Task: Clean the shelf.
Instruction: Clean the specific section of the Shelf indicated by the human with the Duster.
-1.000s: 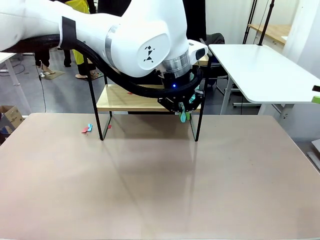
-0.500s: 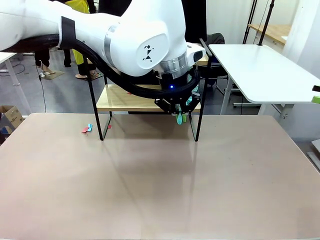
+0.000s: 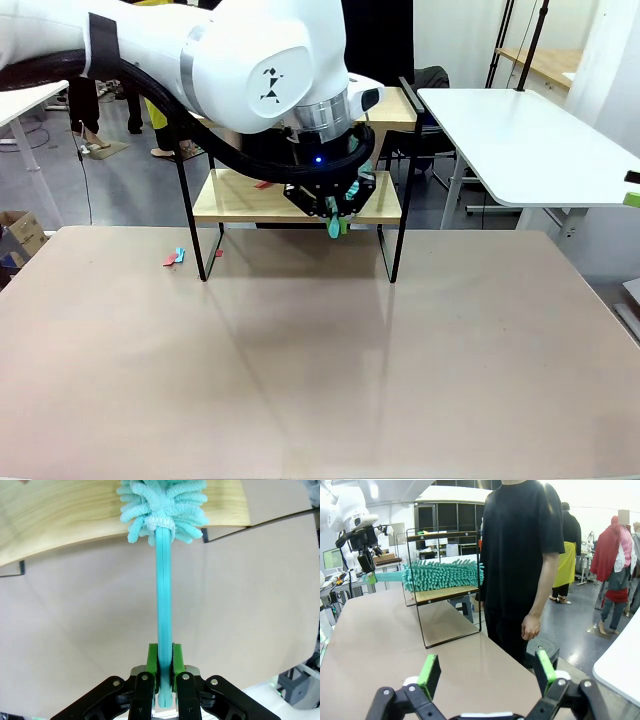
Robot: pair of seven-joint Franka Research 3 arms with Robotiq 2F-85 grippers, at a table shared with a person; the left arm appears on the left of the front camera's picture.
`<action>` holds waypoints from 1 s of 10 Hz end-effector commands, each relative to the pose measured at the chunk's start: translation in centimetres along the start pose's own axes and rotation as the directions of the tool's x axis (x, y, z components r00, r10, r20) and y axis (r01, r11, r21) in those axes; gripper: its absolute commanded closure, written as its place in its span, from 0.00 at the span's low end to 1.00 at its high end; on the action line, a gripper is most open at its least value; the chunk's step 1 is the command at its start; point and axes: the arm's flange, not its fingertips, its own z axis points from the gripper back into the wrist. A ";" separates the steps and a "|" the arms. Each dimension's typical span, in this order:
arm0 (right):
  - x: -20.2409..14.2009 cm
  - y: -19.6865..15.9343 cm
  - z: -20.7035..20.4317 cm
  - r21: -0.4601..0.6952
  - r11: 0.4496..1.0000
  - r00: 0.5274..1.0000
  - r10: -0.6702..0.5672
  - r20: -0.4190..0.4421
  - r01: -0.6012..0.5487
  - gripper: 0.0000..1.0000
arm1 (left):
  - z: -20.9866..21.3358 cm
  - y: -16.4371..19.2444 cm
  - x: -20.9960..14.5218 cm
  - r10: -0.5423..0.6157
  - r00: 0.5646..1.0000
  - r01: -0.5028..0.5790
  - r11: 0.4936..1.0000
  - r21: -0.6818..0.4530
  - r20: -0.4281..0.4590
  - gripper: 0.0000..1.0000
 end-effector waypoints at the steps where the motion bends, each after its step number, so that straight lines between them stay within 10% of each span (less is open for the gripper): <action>1: 0.7 0.2 -0.3 -0.004 1.000 0.999 -0.010 -0.032 0.010 0.00 | -0.1 2.0 -1.2 0.053 0.998 -0.052 0.997 0.049 -0.024 0.86; 10: 0.7 0.2 -0.3 -0.004 1.000 0.999 -0.010 -0.032 0.010 0.00 | 1.8 10.7 -3.4 0.185 0.983 -0.162 0.906 0.391 -0.021 0.86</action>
